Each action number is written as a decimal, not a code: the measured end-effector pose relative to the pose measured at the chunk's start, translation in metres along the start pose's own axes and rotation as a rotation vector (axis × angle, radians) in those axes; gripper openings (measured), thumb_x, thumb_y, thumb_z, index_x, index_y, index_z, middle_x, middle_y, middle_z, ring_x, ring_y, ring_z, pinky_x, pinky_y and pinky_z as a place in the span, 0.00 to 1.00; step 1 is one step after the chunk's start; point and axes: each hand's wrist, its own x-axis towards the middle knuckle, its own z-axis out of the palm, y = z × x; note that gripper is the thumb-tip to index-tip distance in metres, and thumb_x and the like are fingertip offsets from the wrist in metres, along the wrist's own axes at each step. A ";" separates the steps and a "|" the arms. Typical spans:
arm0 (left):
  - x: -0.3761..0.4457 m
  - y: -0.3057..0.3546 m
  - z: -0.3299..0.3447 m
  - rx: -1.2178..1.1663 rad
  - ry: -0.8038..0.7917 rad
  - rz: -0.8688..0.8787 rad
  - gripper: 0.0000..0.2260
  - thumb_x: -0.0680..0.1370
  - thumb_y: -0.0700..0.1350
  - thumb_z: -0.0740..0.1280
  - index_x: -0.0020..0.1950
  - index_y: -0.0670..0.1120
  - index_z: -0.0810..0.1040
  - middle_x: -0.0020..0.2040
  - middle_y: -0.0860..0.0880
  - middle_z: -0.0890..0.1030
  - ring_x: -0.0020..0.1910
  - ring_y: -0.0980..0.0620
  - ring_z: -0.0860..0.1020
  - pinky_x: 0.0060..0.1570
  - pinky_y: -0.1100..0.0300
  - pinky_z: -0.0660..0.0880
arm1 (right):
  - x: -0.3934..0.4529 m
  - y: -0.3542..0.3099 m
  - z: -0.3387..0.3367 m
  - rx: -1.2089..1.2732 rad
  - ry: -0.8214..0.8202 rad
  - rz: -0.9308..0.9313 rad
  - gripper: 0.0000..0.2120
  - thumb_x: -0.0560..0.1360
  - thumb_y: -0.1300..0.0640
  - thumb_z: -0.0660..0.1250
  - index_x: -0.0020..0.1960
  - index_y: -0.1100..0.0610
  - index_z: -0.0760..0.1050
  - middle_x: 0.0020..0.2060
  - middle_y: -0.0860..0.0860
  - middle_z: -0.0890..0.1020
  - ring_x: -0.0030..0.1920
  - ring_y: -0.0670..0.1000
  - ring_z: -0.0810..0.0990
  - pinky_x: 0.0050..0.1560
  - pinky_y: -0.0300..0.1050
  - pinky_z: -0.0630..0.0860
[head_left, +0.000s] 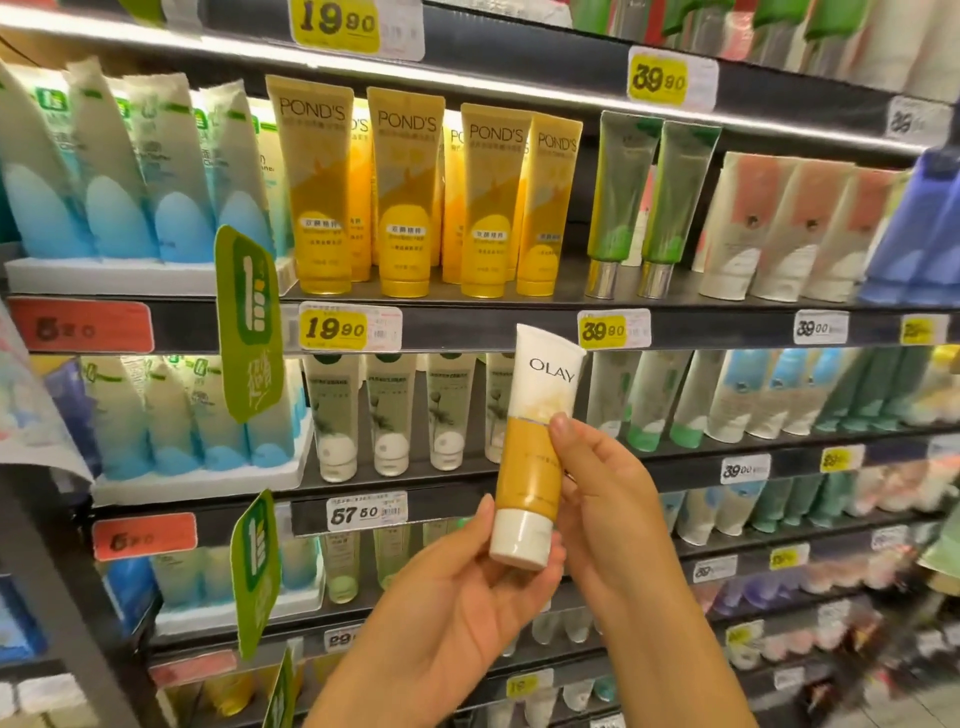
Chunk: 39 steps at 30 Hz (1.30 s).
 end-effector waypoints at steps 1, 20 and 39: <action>0.001 -0.001 0.003 0.011 -0.020 0.001 0.13 0.68 0.42 0.66 0.40 0.33 0.84 0.47 0.33 0.82 0.38 0.41 0.82 0.32 0.53 0.81 | 0.000 -0.004 -0.001 -0.001 0.006 -0.011 0.27 0.66 0.53 0.69 0.61 0.65 0.71 0.42 0.59 0.81 0.35 0.51 0.80 0.39 0.48 0.78; 0.014 -0.016 0.034 0.284 -0.104 0.154 0.14 0.63 0.43 0.70 0.45 0.37 0.84 0.46 0.39 0.84 0.41 0.47 0.83 0.37 0.55 0.81 | -0.017 -0.048 -0.020 -0.284 -0.105 -0.240 0.16 0.65 0.50 0.70 0.49 0.58 0.80 0.32 0.45 0.79 0.35 0.45 0.76 0.40 0.42 0.74; 0.008 -0.015 0.033 0.071 -0.160 -0.039 0.35 0.46 0.37 0.83 0.51 0.31 0.80 0.51 0.31 0.80 0.43 0.38 0.83 0.34 0.53 0.81 | -0.025 -0.048 -0.027 -0.078 -0.126 -0.171 0.20 0.67 0.52 0.64 0.52 0.66 0.78 0.44 0.62 0.79 0.41 0.53 0.78 0.41 0.44 0.78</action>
